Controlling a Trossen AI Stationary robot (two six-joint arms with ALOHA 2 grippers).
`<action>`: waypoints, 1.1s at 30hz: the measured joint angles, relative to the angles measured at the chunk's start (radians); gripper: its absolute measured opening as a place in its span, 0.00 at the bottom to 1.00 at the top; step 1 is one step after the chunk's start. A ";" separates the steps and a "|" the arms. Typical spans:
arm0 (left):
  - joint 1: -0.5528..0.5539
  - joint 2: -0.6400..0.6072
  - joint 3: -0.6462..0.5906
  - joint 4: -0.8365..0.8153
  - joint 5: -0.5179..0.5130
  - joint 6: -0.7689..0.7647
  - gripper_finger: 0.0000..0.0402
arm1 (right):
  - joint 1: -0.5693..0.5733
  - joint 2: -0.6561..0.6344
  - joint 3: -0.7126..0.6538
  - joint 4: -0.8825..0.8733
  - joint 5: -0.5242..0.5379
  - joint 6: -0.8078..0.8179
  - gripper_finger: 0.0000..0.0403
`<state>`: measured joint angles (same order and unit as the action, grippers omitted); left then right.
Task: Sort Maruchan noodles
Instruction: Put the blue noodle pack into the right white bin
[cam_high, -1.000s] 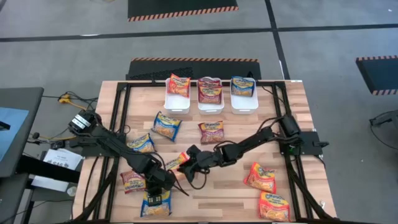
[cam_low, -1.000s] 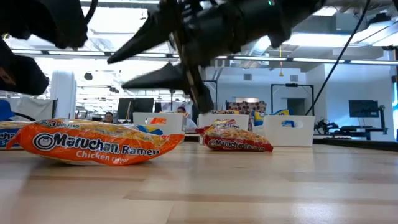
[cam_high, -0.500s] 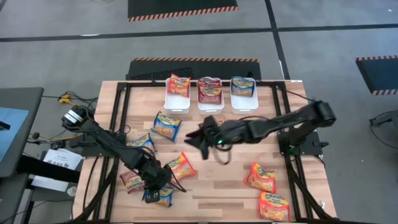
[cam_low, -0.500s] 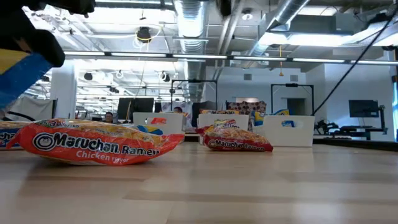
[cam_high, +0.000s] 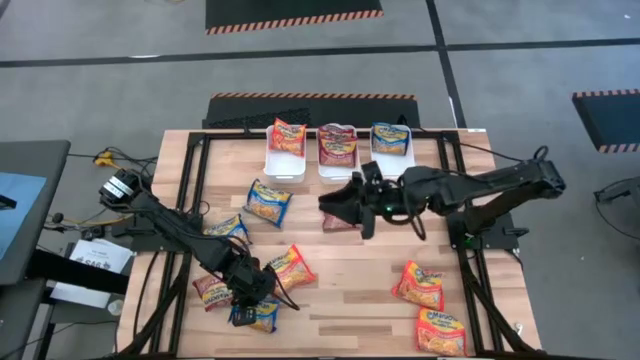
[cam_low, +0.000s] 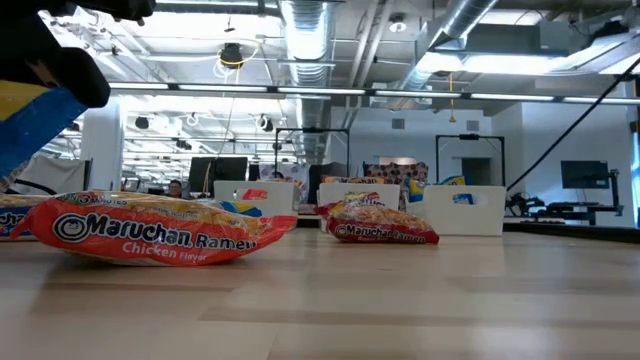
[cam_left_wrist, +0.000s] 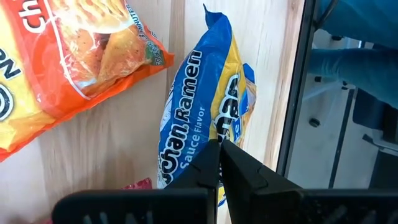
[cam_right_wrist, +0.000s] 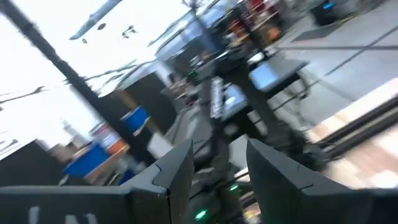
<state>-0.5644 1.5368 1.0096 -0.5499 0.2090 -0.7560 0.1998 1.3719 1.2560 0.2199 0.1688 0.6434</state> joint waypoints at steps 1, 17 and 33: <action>0.000 0.000 0.000 0.000 0.001 0.000 0.00 | 0.001 -0.001 0.000 0.001 -0.030 0.001 0.44; 0.000 0.001 0.000 -0.001 0.011 0.003 0.00 | 0.152 0.117 0.000 0.342 -0.227 0.013 0.44; 0.000 0.001 0.000 -0.001 0.002 -0.024 0.00 | 0.401 0.126 0.000 -0.002 -0.230 0.086 0.52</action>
<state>-0.5644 1.5379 1.0100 -0.5507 0.2111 -0.7803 0.6005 1.4982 1.2560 0.2182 -0.0613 0.7297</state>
